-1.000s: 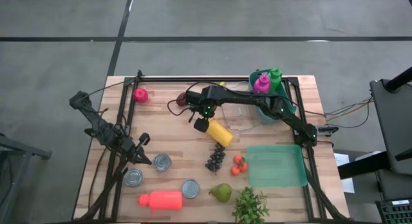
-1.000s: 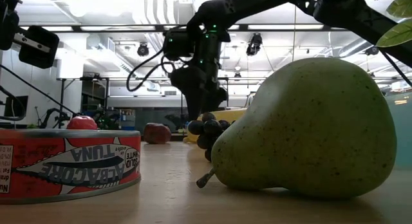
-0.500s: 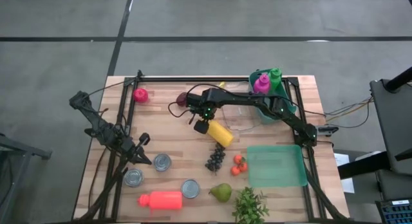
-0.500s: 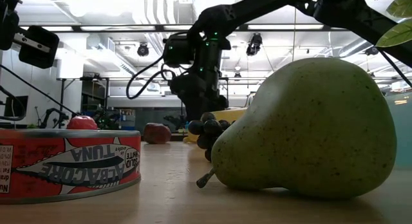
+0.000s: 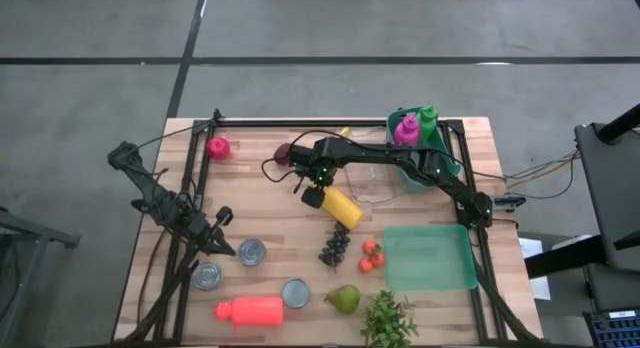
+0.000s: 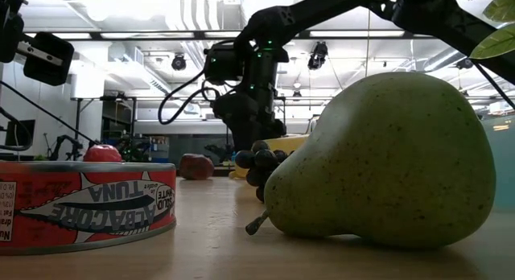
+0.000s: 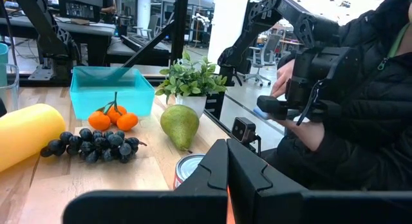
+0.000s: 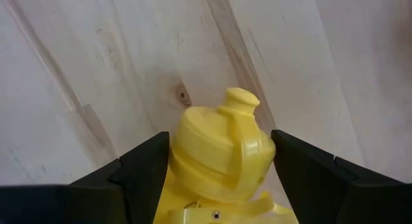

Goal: Pick & Place Food Item
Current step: Put the yellow water bottle into the green bin

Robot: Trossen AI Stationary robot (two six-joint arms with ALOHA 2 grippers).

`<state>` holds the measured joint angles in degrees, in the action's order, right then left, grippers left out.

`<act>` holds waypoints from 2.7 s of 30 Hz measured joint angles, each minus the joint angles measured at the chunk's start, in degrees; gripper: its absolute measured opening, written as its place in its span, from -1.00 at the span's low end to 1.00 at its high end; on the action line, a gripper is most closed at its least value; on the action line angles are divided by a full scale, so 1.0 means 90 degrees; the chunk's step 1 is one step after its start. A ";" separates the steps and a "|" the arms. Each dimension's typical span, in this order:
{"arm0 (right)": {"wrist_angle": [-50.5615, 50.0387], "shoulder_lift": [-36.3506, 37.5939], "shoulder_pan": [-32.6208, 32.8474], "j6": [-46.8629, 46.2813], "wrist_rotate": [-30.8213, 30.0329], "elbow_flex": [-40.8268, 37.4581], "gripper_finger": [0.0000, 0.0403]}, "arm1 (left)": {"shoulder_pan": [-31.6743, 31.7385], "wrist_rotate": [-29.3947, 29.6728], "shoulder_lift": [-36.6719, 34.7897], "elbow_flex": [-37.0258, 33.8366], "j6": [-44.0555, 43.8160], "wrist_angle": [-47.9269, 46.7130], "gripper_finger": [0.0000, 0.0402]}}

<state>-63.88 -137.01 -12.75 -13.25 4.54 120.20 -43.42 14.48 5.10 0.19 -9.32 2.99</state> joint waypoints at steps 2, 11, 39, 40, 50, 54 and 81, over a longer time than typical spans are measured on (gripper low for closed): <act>-0.0015 0.0002 0.0000 -0.0055 0.0000 0.0000 0.32 | 0.0000 0.0000 0.0000 0.0000 0.0000 0.0000 -1.00; -0.0020 0.0002 0.0007 0.0006 0.0010 0.0000 0.08 | 0.0000 0.0000 0.0000 0.0000 0.0000 -0.0001 -1.00; -0.0041 0.0007 0.0019 0.0084 0.0024 0.0000 0.03 | 0.0000 0.0000 0.0000 0.0000 0.0000 0.0001 -1.00; -0.0050 0.0007 0.0024 0.0084 0.0024 0.0017 0.03 | 0.0000 0.0000 0.0000 0.0000 0.0000 0.0000 -1.00; -0.0041 0.0073 0.0183 0.0222 -0.0053 0.0625 0.04 | -0.0002 0.0000 0.0000 0.0000 0.0000 0.0001 -1.00; -0.0024 0.0075 0.0335 0.0444 -0.0321 0.1125 0.07 | -0.0002 0.0000 -0.0002 0.0000 0.0000 -0.0001 -1.00; 0.2160 0.1448 0.1145 0.2020 -0.1908 0.1213 0.09 | -0.0002 0.0000 0.0000 0.0000 0.0000 -0.0001 -1.00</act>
<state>-44.44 -123.97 -2.45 4.93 -12.64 131.12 -43.44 14.48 5.10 0.19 -9.32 2.98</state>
